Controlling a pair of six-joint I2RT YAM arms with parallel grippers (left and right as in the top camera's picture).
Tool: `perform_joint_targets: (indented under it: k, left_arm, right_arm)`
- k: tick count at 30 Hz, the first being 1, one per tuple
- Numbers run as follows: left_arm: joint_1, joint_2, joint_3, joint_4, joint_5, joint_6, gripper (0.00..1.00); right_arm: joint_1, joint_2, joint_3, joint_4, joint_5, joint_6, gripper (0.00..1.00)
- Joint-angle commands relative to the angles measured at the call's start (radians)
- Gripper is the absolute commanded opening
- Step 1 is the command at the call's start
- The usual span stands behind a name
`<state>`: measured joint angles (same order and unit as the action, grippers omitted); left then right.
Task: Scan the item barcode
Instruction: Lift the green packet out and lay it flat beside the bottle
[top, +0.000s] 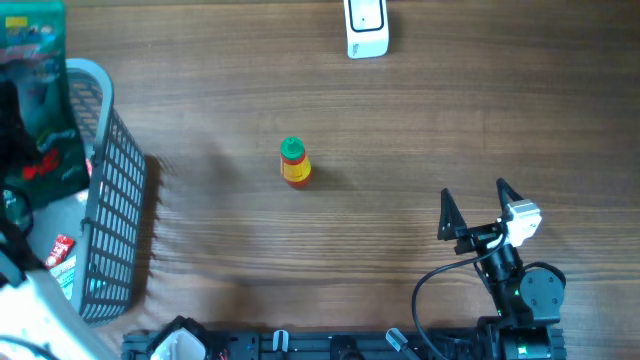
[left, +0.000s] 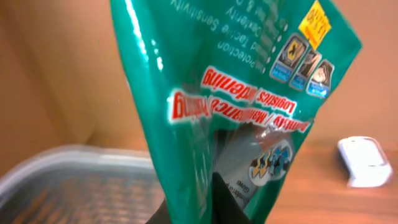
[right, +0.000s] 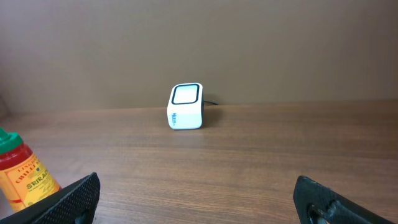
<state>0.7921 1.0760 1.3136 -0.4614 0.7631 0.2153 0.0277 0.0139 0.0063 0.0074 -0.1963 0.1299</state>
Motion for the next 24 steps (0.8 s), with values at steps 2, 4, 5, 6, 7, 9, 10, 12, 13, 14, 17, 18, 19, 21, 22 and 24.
perform_joint_targets:
  k: [2, 4, 5, 6, 7, 9, 10, 12, 13, 14, 17, 18, 19, 21, 22, 24]
  left_arm:
    - [0.000, -0.120, 0.014, 0.056, 0.405, -0.048, 0.04]
    - [-0.023, -0.158, 0.014, 0.058, 0.483, -0.048, 0.04]
    - [-0.042, -0.169, 0.014, 0.057, 0.517, -0.048, 0.04]
    - [-0.071, -0.177, 0.014, 0.056, 0.564, -0.048, 0.04]
    - [-0.100, -0.182, 0.014, 0.055, 0.598, -0.048, 0.04]
    - [-0.176, -0.187, 0.014, 0.045, 0.628, -0.048, 0.04]
    - [-0.222, -0.187, 0.014, 0.035, 0.627, -0.048, 0.04]
    - [-0.335, -0.177, 0.014, 0.023, 0.627, -0.048, 0.04]
    - [-0.388, -0.170, 0.014, 0.019, 0.627, -0.048, 0.04]
    - [-0.433, -0.163, 0.014, 0.017, 0.626, -0.048, 0.04]
    - [-0.620, -0.129, 0.014, 0.015, 0.552, -0.048, 0.04]
    - [-0.671, -0.117, 0.014, 0.015, 0.511, -0.048, 0.04]
    - [-0.735, -0.101, 0.014, 0.015, 0.448, -0.048, 0.04]
    - [-0.890, -0.055, 0.014, 0.016, 0.289, -0.048, 0.04]
    - [-0.935, -0.040, 0.014, 0.016, 0.242, -0.048, 0.04]
    - [-1.055, 0.011, 0.014, 0.016, 0.089, -0.048, 0.04]
  right_arm:
    - [0.005, -0.006, -0.001, 0.005, 0.016, -0.010, 0.99]
    - [0.005, -0.006, -0.001, 0.005, 0.016, -0.011, 1.00]
    - [0.005, -0.006, -0.001, 0.005, 0.016, -0.011, 0.99]
    - [0.005, -0.006, -0.001, 0.005, 0.016, -0.010, 1.00]
    - [0.005, -0.006, -0.001, 0.005, 0.016, -0.011, 1.00]
    - [0.005, -0.006, -0.001, 0.005, 0.016, -0.011, 1.00]
    - [0.005, -0.006, -0.001, 0.005, 0.016, -0.011, 1.00]
    - [0.005, -0.006, -0.001, 0.005, 0.016, -0.011, 1.00]
    - [0.005, -0.006, -0.001, 0.005, 0.016, -0.011, 1.00]
    - [0.005, -0.006, -0.001, 0.005, 0.016, -0.011, 1.00]
    - [0.005, -0.006, -0.001, 0.005, 0.016, -0.011, 1.00]
    - [0.005, -0.006, -0.001, 0.005, 0.016, -0.011, 1.00]
    - [0.005, -0.006, -0.001, 0.005, 0.016, -0.011, 1.00]
    - [0.005, -0.006, -0.001, 0.005, 0.016, -0.011, 1.00]
    - [0.005, -0.006, -0.001, 0.005, 0.016, -0.011, 1.00]
    - [0.005, -0.006, -0.001, 0.005, 0.016, -0.011, 1.00]
